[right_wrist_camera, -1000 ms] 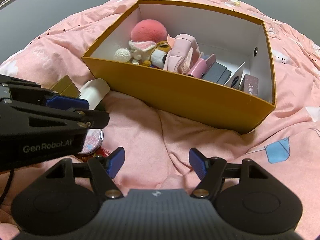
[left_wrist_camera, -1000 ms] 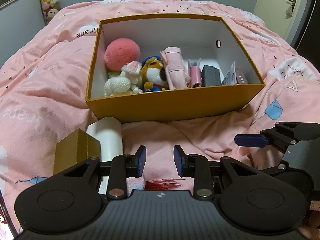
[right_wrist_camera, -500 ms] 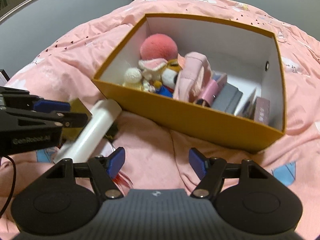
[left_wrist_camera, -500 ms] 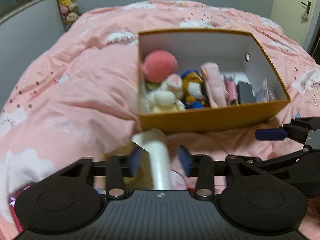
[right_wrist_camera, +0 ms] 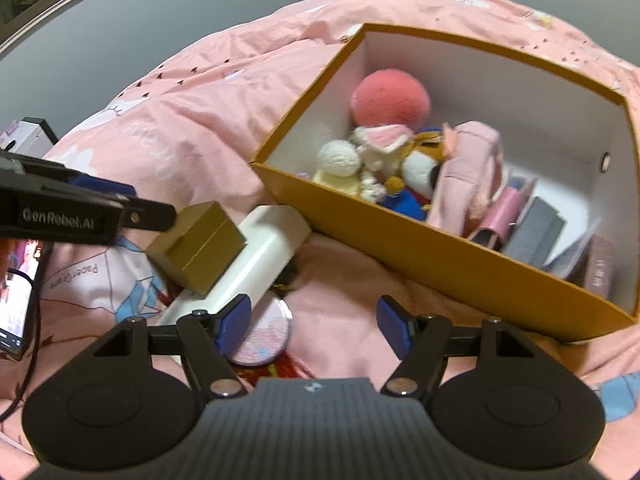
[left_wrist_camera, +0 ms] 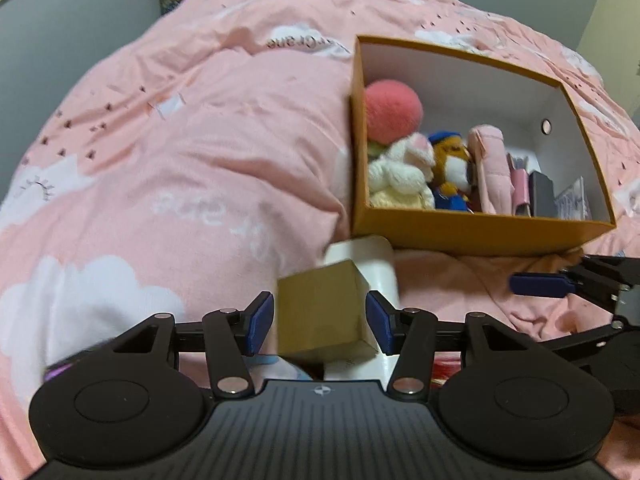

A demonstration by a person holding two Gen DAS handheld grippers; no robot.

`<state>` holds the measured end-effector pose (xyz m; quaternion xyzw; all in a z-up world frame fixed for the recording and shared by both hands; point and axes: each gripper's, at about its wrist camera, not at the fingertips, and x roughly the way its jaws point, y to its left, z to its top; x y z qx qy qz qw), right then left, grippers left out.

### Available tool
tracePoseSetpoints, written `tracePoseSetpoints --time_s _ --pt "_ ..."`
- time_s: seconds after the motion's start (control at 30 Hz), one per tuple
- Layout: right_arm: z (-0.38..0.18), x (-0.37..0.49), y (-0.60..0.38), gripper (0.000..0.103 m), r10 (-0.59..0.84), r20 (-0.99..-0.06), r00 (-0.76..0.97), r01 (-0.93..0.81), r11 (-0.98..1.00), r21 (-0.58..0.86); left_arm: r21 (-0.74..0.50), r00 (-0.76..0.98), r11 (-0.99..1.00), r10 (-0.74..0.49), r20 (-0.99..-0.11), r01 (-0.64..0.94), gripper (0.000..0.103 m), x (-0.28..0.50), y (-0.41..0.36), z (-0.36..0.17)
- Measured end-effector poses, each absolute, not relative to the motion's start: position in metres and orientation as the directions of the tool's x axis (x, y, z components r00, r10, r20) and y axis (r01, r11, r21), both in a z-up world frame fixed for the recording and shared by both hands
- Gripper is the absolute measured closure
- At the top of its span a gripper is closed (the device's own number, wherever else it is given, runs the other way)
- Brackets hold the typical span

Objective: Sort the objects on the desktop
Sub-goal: 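Grasp the gold cube box with the left gripper while the right gripper grasps the white tube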

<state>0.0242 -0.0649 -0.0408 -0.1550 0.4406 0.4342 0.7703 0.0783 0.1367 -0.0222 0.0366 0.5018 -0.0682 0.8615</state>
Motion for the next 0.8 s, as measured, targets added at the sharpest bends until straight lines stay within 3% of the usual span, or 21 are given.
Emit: tracePoseSetpoints --time_s 0.2,0.27,0.57,0.8 --pt "-0.051 0.023 -0.056 0.032 0.530 -0.830 0.175 -0.823 0.542 0.173 -0.042 0.435 0.992 -0.090 -0.896 0.120 0.043 0.084 0.139 -0.041" --pt "-0.055 0.024 -0.055 0.037 0.527 -0.835 0.160 -0.819 0.543 0.186 -0.058 0.426 0.992 -0.102 -0.899 0.116 0.040 0.084 0.139 -0.044" --pt "-0.070 0.030 -0.056 0.041 0.486 -0.861 0.148 -0.788 0.584 0.195 0.095 0.454 0.983 0.014 -0.891 0.156 0.028 0.089 0.118 -0.059" --pt "-0.071 0.030 -0.057 0.041 0.484 -0.862 0.149 -0.779 0.595 0.199 0.105 0.433 0.983 0.031 -0.901 0.148 0.025 0.095 0.123 -0.072"
